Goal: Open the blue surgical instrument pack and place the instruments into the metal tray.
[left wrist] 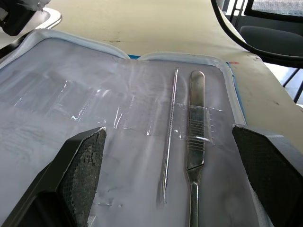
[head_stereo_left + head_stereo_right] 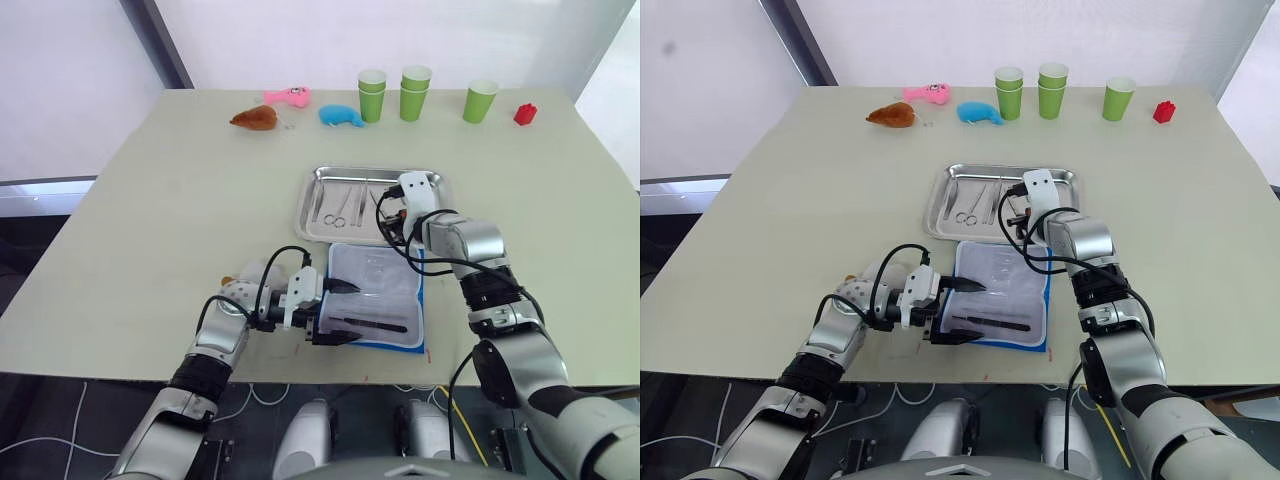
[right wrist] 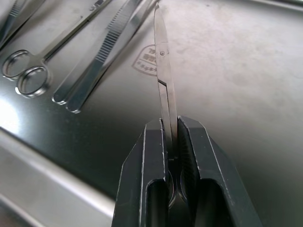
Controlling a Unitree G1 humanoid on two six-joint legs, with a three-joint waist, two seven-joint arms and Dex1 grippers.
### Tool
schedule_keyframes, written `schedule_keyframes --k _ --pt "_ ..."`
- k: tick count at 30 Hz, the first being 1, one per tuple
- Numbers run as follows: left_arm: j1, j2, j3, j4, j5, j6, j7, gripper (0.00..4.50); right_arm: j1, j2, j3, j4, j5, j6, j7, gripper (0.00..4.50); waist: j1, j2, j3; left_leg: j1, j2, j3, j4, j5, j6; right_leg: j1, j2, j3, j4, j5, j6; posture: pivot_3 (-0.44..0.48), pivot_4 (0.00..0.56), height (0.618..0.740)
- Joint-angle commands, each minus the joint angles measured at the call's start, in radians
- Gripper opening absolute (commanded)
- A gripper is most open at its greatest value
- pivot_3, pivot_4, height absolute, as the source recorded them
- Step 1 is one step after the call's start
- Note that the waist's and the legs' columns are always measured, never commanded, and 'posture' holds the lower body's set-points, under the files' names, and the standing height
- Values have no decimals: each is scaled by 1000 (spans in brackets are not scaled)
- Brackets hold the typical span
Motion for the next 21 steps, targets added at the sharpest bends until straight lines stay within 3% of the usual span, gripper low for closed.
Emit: schedule_keyframes --k 1,7,12,21 --pt "31 -6 -34 101 61 49 45 4500 -23 -12 -4 -64 14 10 19 2138 0 0 0 0 0 0 0 0 0 0 0 0 0 0 0 0 150 740" --pt "34 -3 -32 99 60 50 46 4500 2 -69 -22 -195 56 60 76 4470 0 0 0 0 0 -2 0 0 0 0 0 0 0 0 1 0 150 740" --pt "34 -2 -32 101 61 48 43 4500 68 -148 7 -355 106 66 187 4470 -1 1 0 0 0 -6 -1 0 0 0 0 -1 -1 -2 3 0 150 740" --pt "29 -1 -32 110 61 44 39 4500 362 -320 33 -635 214 -170 480 4470 -1 3 2 -1 0 -8 -1 0 0 0 0 -2 -3 -4 4 0 150 740"
